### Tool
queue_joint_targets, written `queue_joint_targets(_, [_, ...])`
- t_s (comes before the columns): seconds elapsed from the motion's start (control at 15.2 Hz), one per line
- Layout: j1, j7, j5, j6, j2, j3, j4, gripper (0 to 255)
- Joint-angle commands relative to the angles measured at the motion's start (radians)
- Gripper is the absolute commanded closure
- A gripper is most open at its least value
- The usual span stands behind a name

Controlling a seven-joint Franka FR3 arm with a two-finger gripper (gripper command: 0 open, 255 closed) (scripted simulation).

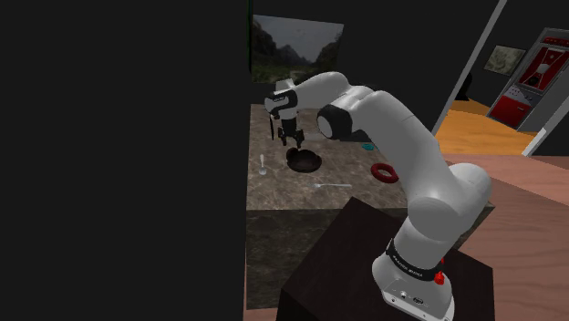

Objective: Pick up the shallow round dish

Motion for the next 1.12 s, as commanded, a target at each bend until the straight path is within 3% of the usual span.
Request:
queue_joint_targets(0.0, [-0.004, -0.001, 0.002, 0.010, 0.024, 0.004, 0.016, 0])
queue_joint_targets(0.4, [-0.011, 0.003, 0.007, 0.036, 0.067, 0.011, 0.033, 0])
queue_joint_targets(0.46, [-0.010, 0.003, 0.007, 0.036, 0.068, 0.011, 0.033, 255])
queue_joint_targets(1.06, [-0.011, 0.003, 0.007, 0.036, 0.067, 0.011, 0.033, 255])
